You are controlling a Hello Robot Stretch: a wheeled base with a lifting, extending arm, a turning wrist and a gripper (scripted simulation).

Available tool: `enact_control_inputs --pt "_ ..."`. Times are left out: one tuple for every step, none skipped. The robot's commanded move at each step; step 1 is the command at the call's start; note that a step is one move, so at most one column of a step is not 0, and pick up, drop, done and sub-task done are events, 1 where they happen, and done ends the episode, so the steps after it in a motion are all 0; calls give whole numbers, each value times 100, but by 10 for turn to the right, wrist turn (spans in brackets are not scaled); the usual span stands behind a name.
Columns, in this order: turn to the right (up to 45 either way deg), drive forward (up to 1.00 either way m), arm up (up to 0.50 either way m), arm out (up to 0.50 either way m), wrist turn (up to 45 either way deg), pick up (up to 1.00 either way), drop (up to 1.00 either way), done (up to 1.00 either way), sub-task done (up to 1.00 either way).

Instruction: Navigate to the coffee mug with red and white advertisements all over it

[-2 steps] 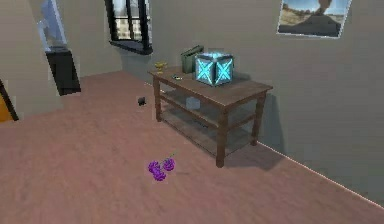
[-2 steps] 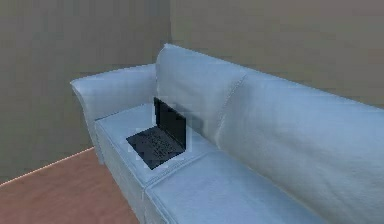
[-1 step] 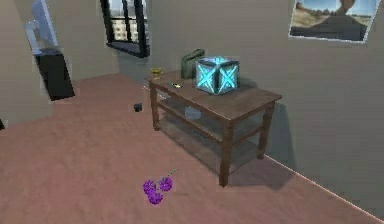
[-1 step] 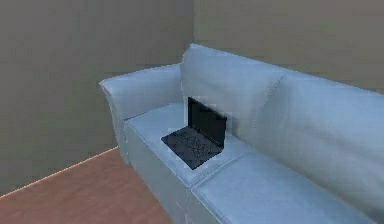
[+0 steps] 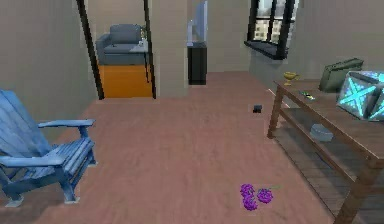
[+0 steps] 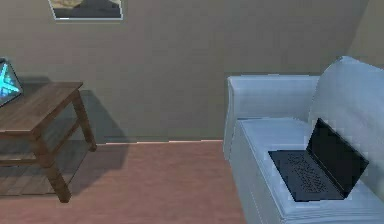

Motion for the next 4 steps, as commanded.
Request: enact_control_inputs --pt "0 85 0 0 0 0 0 0 0" --pt "-210 0 0 0 0 0 0 0 0" --pt "-30 0 0 0 0 0 0 0 0" --pt "0 100 0 0 0 0 0 0 0"
